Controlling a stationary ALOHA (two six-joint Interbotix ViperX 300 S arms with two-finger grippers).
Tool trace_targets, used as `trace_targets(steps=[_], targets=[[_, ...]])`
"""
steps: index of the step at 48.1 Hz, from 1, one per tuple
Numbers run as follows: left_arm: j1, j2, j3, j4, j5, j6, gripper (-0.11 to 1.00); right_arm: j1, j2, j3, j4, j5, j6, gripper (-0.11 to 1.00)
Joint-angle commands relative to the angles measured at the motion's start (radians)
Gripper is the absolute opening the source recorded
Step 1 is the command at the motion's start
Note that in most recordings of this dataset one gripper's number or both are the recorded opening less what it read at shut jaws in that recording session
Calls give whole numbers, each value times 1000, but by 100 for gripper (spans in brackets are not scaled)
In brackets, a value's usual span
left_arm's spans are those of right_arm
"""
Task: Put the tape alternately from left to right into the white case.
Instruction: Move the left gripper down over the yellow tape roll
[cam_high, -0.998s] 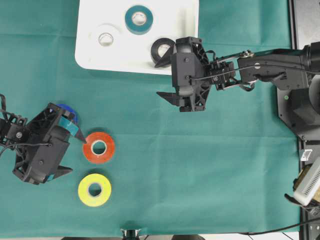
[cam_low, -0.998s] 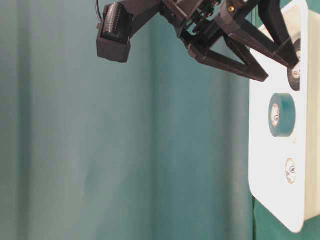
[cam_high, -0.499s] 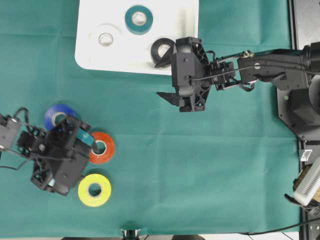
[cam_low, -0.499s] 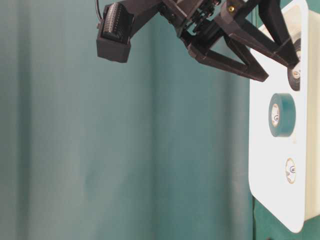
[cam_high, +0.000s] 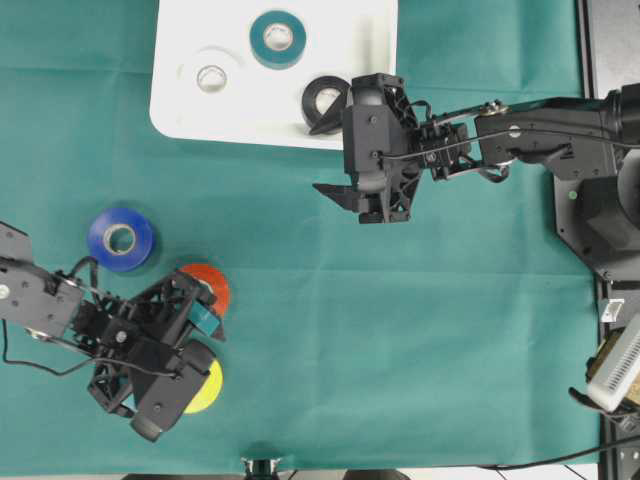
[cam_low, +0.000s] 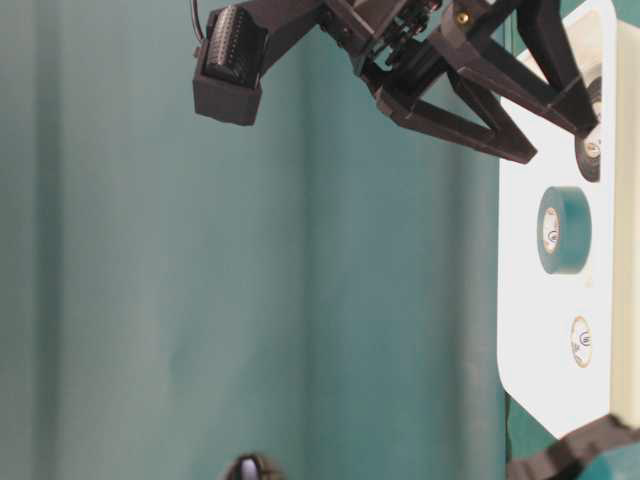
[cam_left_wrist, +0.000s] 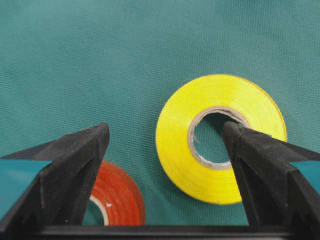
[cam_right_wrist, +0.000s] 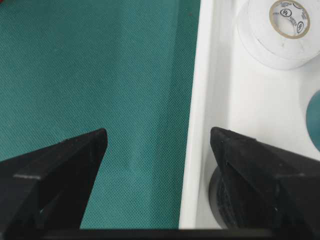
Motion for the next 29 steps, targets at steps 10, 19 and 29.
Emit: trace_targets(steps=[10, 19, 29], targets=[[-3, 9, -37, 0, -3, 3, 96, 3, -25, -9, 0, -8, 2, 85], [0, 23, -37, 0, -3, 3, 96, 5, -25, -8, 0, -8, 2, 85], [9, 64, -52, 2, -3, 6, 96, 6, -25, -6, -2, -8, 2, 85]])
